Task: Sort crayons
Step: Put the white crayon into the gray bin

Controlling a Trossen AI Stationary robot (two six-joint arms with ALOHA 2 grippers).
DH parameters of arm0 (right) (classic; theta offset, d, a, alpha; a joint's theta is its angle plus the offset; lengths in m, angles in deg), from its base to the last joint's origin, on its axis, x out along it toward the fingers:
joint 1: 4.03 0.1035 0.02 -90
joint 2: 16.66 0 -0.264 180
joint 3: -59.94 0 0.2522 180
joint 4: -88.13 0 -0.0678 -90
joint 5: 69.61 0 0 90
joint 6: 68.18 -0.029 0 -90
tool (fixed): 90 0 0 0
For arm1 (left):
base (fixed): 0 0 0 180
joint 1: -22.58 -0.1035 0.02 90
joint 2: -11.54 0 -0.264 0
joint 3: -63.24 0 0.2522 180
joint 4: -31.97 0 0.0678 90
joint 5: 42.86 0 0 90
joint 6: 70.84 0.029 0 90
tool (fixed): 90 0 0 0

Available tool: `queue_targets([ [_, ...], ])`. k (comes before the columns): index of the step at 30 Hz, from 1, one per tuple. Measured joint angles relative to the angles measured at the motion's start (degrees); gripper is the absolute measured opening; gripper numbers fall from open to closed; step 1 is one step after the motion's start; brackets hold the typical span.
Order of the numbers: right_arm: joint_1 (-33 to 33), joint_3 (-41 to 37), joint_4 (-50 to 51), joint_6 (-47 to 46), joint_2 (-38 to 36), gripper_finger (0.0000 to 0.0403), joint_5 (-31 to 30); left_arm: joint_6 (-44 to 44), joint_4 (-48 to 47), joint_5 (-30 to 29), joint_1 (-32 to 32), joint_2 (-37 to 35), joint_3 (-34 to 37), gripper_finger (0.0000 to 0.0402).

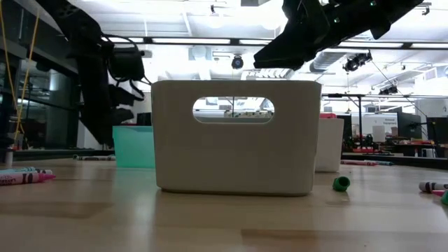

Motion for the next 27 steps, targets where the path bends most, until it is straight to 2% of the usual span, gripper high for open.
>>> queue_targets([
  [9, -0.2, 0.0, 0.0, 0.1, 0.0, 0.0177, 0.0, -1.7, -9.8, 3.9, -1.2, 0.4, -1.3, 0.0186],
  [14, -0.2, 0.0, 0.0, 0.2, 0.0, 0.0177, 0.0, -0.1, -8.7, 7.0, -3.1, 1.9, -1.4, 0.0186],
  [21, -1.2, 0.0, -0.5, 0.2, 0.0, 0.0177, 0.0, 0.8, -8.2, 6.5, -7.2, 7.5, -1.4, 0.0186],
  [27, -1.5, 0.0, -0.4, 0.2, 0.0, 0.0177, 0.0, 4.7, -6.2, 8.0, -8.1, 10.2, -1.7, 0.0186],
])
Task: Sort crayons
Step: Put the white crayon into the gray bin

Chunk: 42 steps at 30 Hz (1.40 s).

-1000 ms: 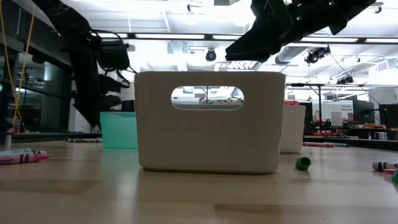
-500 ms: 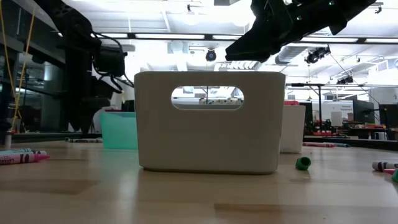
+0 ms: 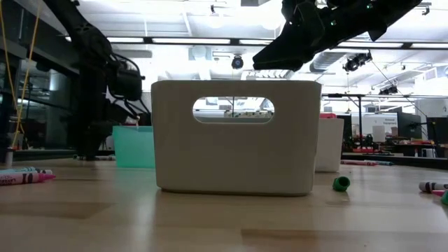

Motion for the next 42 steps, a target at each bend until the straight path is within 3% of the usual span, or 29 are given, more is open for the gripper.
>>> queue_targets([
  [7, 0.0, 0.0, 0.0, -0.9, 0.0, 0.0177, 0.0, 1.3, -0.1, 1.9, -0.1, 0.2, 0.1, 0.0164],
  [18, 0.0, 0.0, 0.0, -1.5, 0.0, 0.0177, 0.0, 1.3, -0.7, 5.7, -0.1, 0.2, 0.1, 0.001],
  [28, 0.0, 0.0, 0.0, -1.5, 0.0, 0.0177, 0.0, 1.8, -1.8, 8.2, 1.0, -0.9, -1.0, 0.0003],
  [32, 0.0, 0.0, 0.0, -1.5, 0.0, 0.0177, 0.0, 2.5, -1.9, 17.1, 2.3, -3.3, -0.8, 0.0001],
  [36, 0.0, 0.0, 0.0, -1.5, 0.0, 0.0177, 0.0, 3.3, -1.5, 21.9, 4.2, -5.8, -1.1, 0.0001],
  [42, 0.0, 0.0, 0.1, -1.5, 0.0, 0.0177, 0.0, 3.4, -1.1, 21.7, 7.2, -10.4, -3.1, 0.0],
])
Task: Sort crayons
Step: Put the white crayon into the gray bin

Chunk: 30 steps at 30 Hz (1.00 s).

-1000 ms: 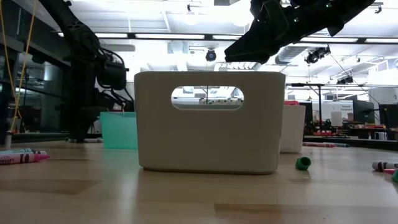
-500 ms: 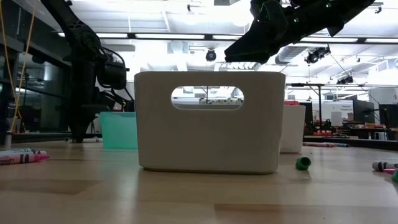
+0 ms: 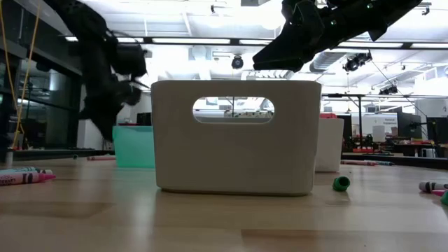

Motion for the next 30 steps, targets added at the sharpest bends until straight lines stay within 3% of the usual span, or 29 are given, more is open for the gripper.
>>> queue_targets([
  [4, 0.0, 0.0, 0.0, 0.0, 0.0, 0.0177, 0.0, 0.0, 5.5, -4.9, 0.8, -3.8, -1.9, 0.0],
  [8, 0.0, 0.0, 0.0, 0.0, 0.0, 0.0177, 0.0, 0.1, 17.8, -8.6, 0.8, -6.9, -1.7, 0.0],
  [14, 0.0, 0.0, 0.0, 0.0, 0.0, 0.0177, 0.0, 2.5, 44.2, -4.3, 3.9, -7.5, 3.9, 0.0],
  [23, 0.0, 0.0, 0.1, 0.4, 0.0, 0.0177, 0.0, 2.6, 85.4, -2.4, 15.2, -3.6, 19.2, 0.0],
  [26, 0.0, 0.0, -1.6, 0.6, 0.0, 0.0177, 0.0, 4.1, 94.1, -2.4, 18.3, -2.1, 21.8, 0.0],
  [30, 0.0, 0.0, -4.0, 1.9, 0.0, 0.0177, 0.0, 7.4, 97.9, -2.3, 21.6, -0.8, 22.1, 0.0],
])
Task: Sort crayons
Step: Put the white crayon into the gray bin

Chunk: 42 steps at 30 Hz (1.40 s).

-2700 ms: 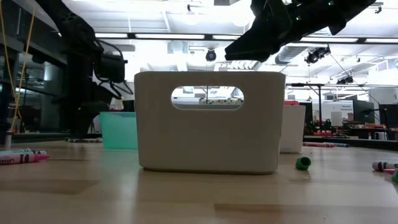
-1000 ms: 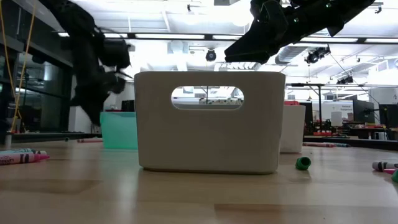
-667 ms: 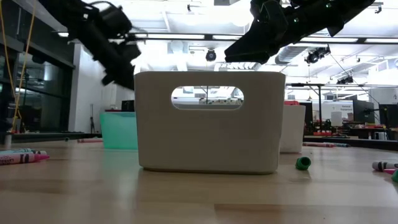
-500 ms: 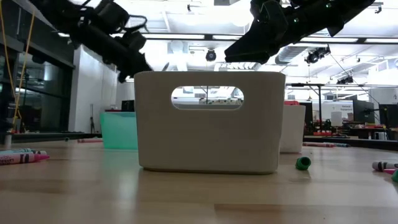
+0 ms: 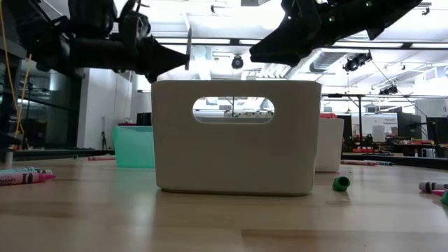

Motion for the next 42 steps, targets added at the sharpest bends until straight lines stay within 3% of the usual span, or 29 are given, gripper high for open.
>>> queue_targets([
  [30, 0.0, 0.0, 0.3, 0.9, 0.0, 0.0177, 0.0, 2.6, -0.2, 0.2, 2.0, 0.0, -2.2, 0.0],
  [33, 0.0, 0.0, 0.1, 1.0, 0.0, 0.0177, -0.3, 2.6, -0.8, -3.2, 2.0, 0.0, -2.7, 0.0],
  [36, 0.0, 0.0, -0.7, 1.0, 0.0, 0.0177, -2.2, 2.2, -2.0, -6.9, 1.9, 1.6, -3.8, 0.0],
  [42, 0.0, 0.0, -1.2, 1.5, 0.0, 0.0177, -6.1, 1.0, -3.4, -7.3, 1.8, 11.1, -9.6, 0.0],
])
